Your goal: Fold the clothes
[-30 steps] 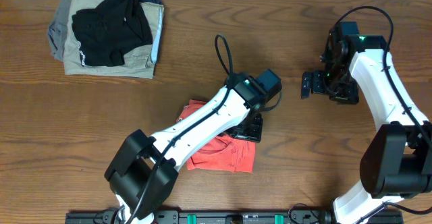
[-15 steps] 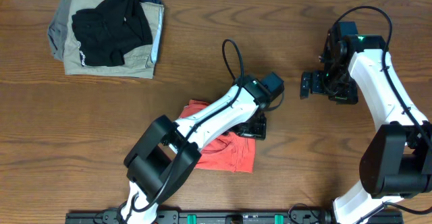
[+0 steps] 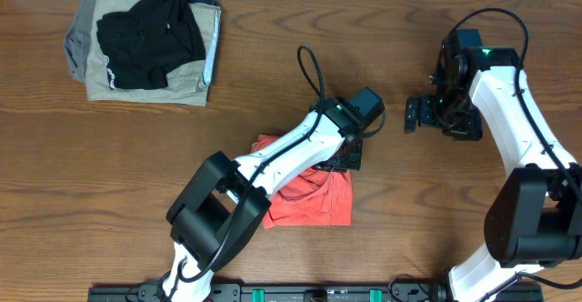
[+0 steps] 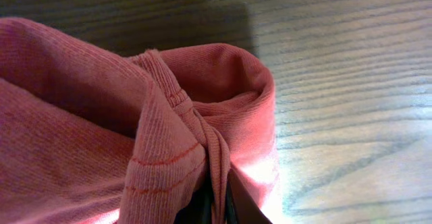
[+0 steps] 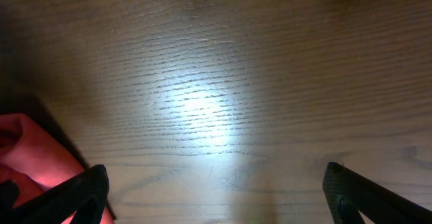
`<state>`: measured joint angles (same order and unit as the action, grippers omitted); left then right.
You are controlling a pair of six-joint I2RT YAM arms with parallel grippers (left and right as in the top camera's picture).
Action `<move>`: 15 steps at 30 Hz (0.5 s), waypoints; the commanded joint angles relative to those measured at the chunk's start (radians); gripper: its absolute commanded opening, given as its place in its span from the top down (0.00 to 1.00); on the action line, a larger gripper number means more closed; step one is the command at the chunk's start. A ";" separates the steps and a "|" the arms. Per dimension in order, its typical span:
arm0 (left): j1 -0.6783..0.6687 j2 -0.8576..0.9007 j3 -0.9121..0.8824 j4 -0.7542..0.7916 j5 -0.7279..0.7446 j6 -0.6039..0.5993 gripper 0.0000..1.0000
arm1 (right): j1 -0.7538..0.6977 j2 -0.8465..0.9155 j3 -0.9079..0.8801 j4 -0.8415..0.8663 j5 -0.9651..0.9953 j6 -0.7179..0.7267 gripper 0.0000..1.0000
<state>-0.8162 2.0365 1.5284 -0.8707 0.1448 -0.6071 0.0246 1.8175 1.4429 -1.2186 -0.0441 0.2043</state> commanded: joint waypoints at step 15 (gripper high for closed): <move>-0.069 -0.012 0.035 0.013 0.187 0.289 0.42 | 0.014 -0.018 0.012 -0.001 0.011 0.011 0.01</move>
<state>-0.8429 2.0365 1.5387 -0.8619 0.2691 -0.4629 0.0277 1.8175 1.4429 -1.2186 -0.0441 0.2043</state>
